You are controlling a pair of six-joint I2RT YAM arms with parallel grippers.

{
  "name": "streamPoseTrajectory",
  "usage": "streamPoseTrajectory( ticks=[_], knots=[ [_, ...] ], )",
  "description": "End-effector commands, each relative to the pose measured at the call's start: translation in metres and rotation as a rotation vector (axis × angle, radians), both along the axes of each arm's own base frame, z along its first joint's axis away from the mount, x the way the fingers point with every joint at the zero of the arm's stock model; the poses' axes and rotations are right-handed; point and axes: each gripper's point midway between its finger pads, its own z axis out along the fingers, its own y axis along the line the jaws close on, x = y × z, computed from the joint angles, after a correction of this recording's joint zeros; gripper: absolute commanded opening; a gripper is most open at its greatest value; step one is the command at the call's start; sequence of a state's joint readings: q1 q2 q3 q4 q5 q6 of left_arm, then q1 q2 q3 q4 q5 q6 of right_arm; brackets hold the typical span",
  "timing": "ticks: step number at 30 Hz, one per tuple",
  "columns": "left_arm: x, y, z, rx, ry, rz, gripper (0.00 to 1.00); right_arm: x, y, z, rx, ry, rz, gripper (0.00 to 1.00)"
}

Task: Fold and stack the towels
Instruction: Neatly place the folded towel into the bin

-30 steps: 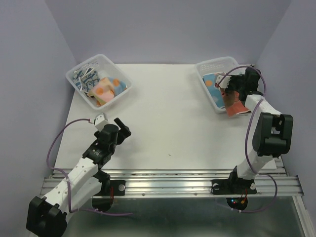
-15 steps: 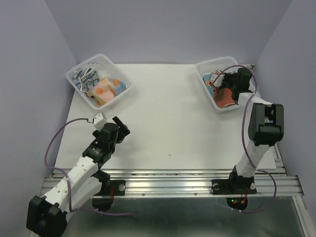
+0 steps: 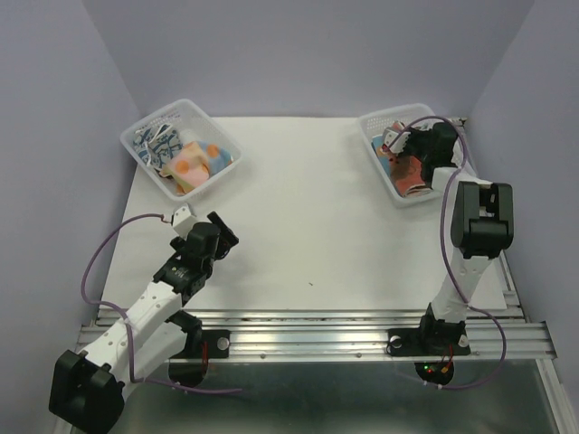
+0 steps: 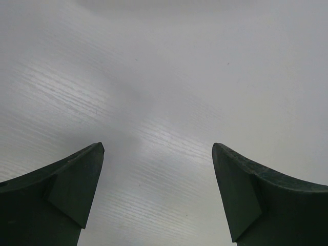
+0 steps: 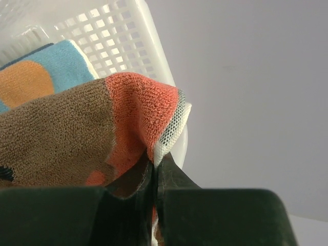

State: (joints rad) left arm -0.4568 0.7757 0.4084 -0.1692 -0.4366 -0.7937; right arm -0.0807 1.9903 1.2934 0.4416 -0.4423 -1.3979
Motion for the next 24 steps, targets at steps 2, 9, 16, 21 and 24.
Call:
streamPoseTrajectory(
  ticks=[2, 9, 16, 21, 24],
  knots=[
    [0.009, 0.004, 0.020, 0.010, -0.050, 0.030, 0.99, 0.015, 0.016, 0.041, -0.002, -0.113, 0.047, 0.04],
    [0.011, 0.003, 0.020, 0.015, -0.045, 0.027, 0.99, 0.021, 0.010, 0.032, 0.008, -0.094, 0.005, 0.73],
    [0.019, 0.000, 0.037, 0.017, -0.068, 0.022, 0.99, 0.022, 0.009, 0.062, 0.131, -0.171, -0.048, 1.00],
    [0.029, -0.001, 0.067, 0.019, -0.138, 0.022, 0.99, 0.000, 0.013, 0.121, 0.414, -0.262, -0.068, 1.00],
    [0.034, 0.003, 0.091, 0.030, -0.187, 0.041, 0.99, -0.015, 0.024, 0.148, 0.664, -0.197, -0.100, 1.00]
  ],
)
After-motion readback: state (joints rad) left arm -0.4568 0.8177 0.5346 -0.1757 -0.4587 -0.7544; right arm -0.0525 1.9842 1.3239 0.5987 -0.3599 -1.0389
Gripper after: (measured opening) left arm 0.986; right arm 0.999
